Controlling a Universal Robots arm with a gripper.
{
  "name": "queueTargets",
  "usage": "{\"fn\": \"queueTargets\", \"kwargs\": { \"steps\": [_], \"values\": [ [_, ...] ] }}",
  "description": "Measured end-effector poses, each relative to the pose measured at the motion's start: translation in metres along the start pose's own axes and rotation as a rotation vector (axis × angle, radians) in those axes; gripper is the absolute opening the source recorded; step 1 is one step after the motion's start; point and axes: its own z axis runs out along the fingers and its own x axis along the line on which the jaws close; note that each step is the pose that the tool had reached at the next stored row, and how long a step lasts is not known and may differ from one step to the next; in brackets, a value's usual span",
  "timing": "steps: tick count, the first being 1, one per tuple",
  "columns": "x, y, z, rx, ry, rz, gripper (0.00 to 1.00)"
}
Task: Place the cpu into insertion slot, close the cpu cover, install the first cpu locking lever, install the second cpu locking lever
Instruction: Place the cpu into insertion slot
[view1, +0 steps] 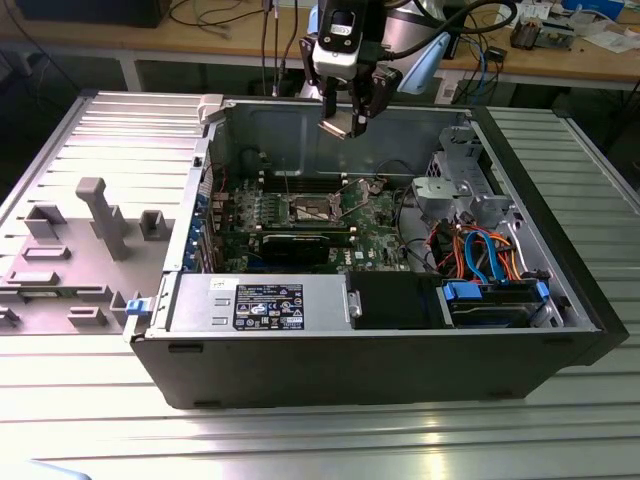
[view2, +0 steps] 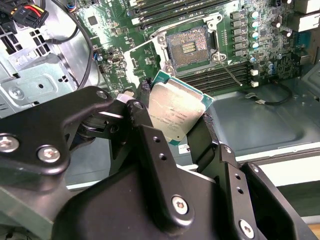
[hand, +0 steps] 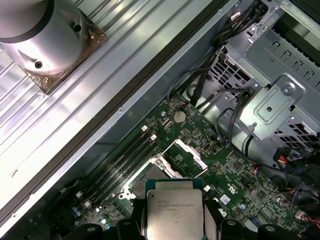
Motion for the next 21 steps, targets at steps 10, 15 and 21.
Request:
{"fn": "queueTargets", "kwargs": {
  "steps": [10, 15, 21],
  "values": [
    [0.0, 0.0, 0.0004, -0.0002, -0.0094, 0.099, 0.55],
    [0.0, 0.0, 0.0004, -0.0002, -0.0094, 0.099, 0.55],
    [0.0, 0.0, 0.0006, -0.0012, -0.0146, 0.163, 0.55]
  ]
}}
